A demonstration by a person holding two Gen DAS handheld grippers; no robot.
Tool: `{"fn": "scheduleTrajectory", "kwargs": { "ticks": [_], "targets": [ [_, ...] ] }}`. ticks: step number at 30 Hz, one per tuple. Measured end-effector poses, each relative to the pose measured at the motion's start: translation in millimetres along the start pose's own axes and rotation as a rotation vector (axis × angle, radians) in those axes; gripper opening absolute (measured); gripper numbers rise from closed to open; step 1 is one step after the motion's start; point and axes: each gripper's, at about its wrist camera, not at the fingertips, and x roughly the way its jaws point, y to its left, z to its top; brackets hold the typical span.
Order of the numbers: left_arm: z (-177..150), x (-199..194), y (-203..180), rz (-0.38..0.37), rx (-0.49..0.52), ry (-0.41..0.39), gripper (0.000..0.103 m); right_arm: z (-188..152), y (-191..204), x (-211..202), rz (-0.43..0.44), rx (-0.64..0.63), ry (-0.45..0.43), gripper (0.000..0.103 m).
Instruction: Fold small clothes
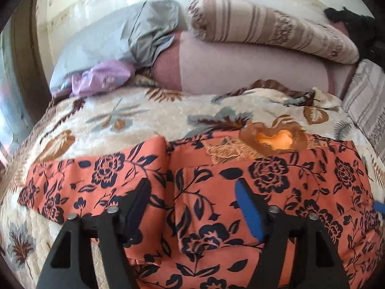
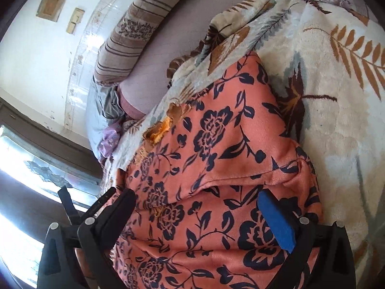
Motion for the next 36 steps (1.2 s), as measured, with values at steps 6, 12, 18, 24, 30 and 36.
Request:
{"fn": "scheduleTrajectory", "kwargs": {
  "ticks": [6, 12, 18, 24, 30, 36],
  "targets": [
    [-38.4, 49.2, -15.6, -0.052, 0.071, 0.211, 0.078, 6.6, -32.9, 5.1, -0.103, 0.137, -0.007, 0.101],
    [-39.4, 53.3, 0.5, -0.119, 0.0, 0.223, 0.079, 41.1, -4.1, -5.0, -0.001, 0.087, -0.055, 0.102],
    [-43.6, 56.4, -1.1, -0.137, -0.006, 0.216, 0.082, 96.3, -67.1, 60.9, -0.074, 0.289, -0.019, 0.101],
    [-44.2, 56.6, -4.5, -0.123, 0.012, 0.219, 0.084, 123.0, -27.0, 67.9, -0.011, 0.179, -0.036, 0.102],
    [-44.1, 59.2, -2.8, -0.136, 0.004, 0.221, 0.085, 136.7, -54.7, 89.6, -0.058, 0.245, -0.102, 0.101],
    [-42.1, 62.5, -4.5, -0.136, 0.006, 0.231, 0.088, 71.6, 6.1, 39.0, -0.241, 0.016, -0.075, 0.101]
  ]
}}
